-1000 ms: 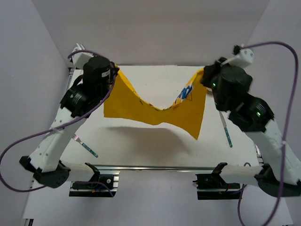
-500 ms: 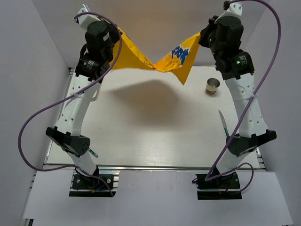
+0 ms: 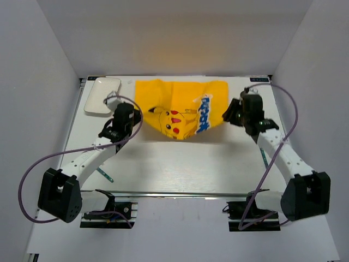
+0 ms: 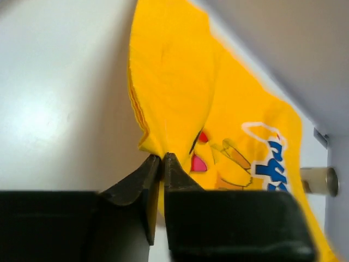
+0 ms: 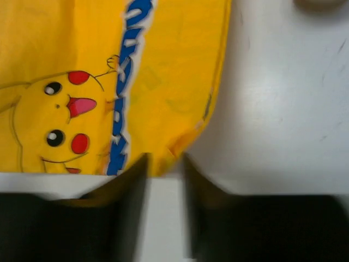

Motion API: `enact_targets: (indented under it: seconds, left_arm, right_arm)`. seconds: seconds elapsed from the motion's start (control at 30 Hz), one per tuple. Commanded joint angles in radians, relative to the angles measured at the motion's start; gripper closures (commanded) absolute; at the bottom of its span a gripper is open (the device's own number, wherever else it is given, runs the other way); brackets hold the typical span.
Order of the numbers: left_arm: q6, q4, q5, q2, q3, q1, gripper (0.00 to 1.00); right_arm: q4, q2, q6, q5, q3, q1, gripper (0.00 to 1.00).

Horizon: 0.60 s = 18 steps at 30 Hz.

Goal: Set the dinner table for one person

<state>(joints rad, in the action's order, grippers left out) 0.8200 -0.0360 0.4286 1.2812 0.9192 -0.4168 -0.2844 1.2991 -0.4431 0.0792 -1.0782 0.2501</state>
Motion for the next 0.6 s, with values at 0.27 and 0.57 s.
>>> enact_targets:
  seconds: [0.27,0.57]
  left_arm:
    - [0.168,-0.231,0.045,-0.316,-0.252,-0.019,0.02]
    - [0.080,-0.321,-0.045,0.082,0.031,-0.001,0.02]
  right_arm:
    - [0.131,-0.253,0.004,-0.038,0.316,0.000,0.11]
    - [-0.073,0.397,0.007,0.028,-0.020,0.070,0.11]
